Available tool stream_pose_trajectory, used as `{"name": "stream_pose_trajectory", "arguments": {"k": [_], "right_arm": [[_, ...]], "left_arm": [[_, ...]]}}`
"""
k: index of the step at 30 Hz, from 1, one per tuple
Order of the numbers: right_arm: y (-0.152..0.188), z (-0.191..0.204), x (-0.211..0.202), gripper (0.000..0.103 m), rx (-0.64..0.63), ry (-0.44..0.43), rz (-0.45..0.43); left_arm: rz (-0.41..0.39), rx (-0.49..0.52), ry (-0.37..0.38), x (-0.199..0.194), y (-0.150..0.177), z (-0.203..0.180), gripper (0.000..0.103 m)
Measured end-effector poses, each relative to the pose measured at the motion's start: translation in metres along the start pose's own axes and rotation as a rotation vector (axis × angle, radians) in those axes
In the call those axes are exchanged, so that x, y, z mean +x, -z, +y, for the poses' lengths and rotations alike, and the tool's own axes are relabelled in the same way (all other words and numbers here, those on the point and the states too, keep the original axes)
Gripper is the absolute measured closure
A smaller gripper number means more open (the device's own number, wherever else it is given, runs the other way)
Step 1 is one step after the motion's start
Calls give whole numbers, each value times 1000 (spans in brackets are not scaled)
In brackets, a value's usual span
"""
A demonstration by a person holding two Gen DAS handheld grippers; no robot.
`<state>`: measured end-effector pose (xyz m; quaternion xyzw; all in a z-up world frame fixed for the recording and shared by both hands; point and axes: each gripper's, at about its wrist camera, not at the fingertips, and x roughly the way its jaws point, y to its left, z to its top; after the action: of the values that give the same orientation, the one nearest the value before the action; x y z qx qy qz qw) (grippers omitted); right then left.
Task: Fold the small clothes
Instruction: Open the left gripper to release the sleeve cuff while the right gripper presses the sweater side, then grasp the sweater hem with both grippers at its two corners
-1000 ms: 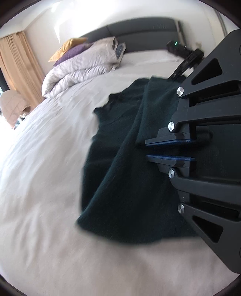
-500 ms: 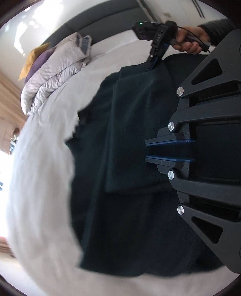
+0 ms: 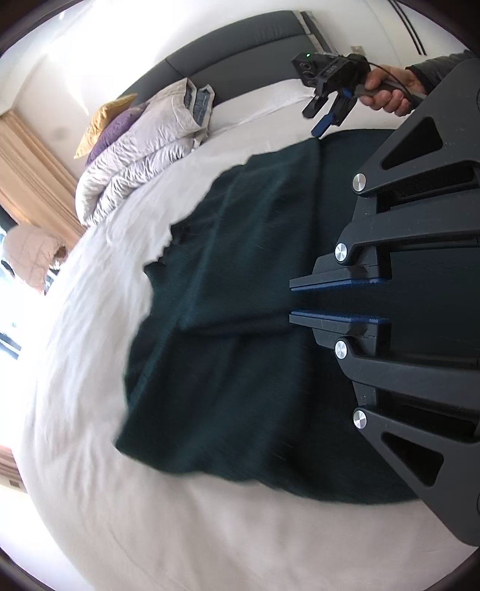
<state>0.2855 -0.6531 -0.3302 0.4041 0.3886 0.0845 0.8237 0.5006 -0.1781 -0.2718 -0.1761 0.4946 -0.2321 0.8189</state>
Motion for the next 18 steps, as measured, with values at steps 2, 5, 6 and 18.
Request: {"name": "stream_pose_trajectory", "arguments": {"k": [2, 5, 6, 18], "right_arm": [[1, -13, 18, 57, 38, 14, 33], [1, -34, 8, 78, 124, 5, 9], [2, -34, -2, 75, 129, 6, -7], [127, 85, -146, 29, -718, 401, -106]], "left_arm": [[4, -22, -12, -12, 15, 9, 93], [0, -76, -27, -36, 36, 29, 93], [-9, -86, -24, -47, 42, 37, 93], [-333, 378, -256, -216, 188, 13, 22]]}}
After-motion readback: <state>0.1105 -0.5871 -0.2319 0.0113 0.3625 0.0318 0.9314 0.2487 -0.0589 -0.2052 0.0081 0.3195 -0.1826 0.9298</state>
